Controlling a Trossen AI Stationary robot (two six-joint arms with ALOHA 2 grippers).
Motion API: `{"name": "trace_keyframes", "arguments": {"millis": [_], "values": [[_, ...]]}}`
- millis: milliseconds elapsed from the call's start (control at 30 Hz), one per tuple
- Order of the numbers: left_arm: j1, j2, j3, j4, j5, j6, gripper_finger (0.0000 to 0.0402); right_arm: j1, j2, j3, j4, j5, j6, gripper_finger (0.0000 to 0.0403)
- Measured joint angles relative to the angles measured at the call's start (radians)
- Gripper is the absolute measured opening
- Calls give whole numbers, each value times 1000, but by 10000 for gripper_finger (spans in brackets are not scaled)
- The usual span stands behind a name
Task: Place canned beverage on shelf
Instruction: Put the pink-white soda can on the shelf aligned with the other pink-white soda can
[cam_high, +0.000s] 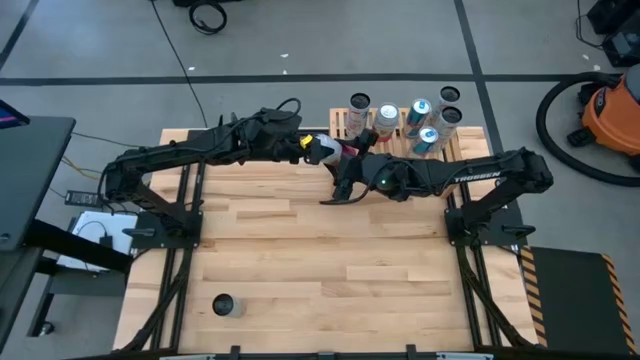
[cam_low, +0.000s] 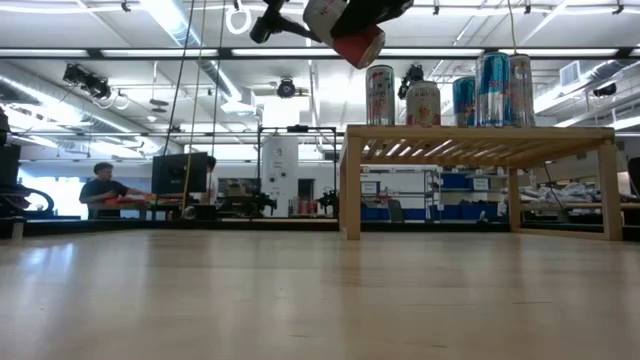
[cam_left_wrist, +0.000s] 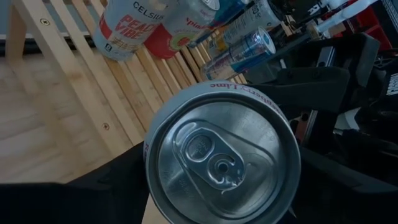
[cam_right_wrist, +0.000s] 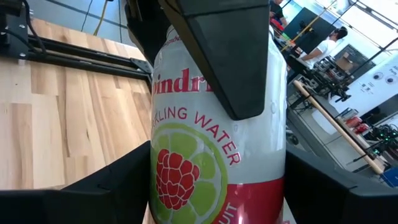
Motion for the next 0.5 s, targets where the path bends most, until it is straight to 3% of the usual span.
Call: {"name": "trace_keyframes", "arguments": {"millis": [500], "values": [[0,0,0,-2,0,-2,316,1,0,0,-3,1,7,302]]}}
